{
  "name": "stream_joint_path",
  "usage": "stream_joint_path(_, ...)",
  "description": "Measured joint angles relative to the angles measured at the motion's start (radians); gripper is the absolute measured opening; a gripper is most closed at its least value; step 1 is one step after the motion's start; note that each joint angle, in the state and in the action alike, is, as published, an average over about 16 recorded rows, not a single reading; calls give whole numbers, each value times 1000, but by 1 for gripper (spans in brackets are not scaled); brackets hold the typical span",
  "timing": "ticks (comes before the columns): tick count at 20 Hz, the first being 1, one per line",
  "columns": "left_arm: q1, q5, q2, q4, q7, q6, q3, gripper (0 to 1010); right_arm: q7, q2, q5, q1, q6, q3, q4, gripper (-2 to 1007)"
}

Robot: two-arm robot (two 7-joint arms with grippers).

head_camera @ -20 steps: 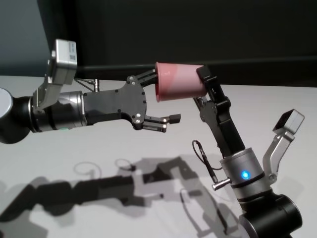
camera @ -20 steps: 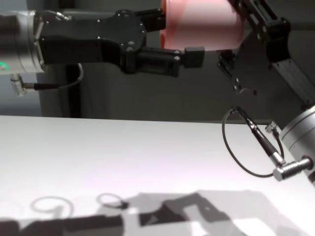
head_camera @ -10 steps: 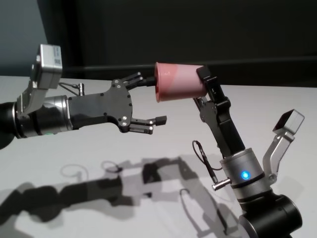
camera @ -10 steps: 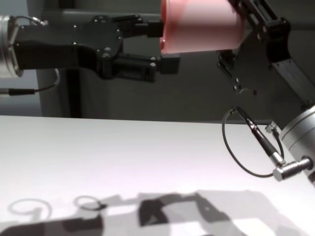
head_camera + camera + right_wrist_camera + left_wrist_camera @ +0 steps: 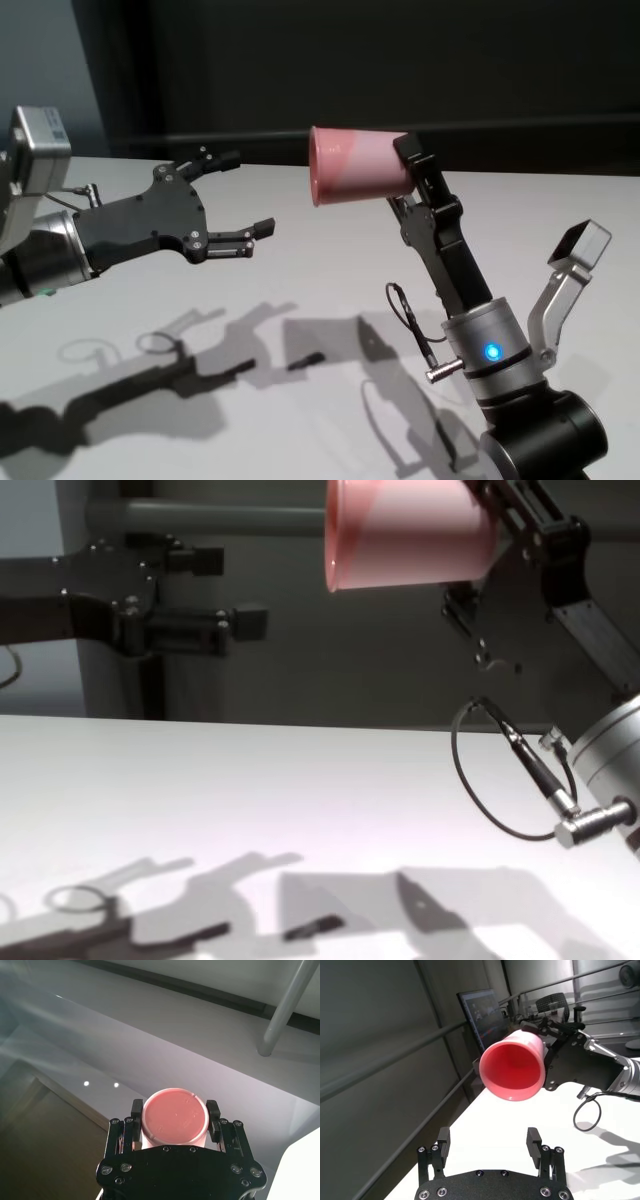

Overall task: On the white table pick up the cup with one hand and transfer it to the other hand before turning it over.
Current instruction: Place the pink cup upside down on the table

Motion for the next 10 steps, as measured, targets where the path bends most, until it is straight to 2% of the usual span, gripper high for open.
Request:
stream_joint_path(5,71,32,13,-27,124,15,-44,1001,0,0,0,0,0,0,0,738)
stream_joint_path(10,127,69,2,-36,228,23,-73,1001,0,0,0,0,0,0,0,738)
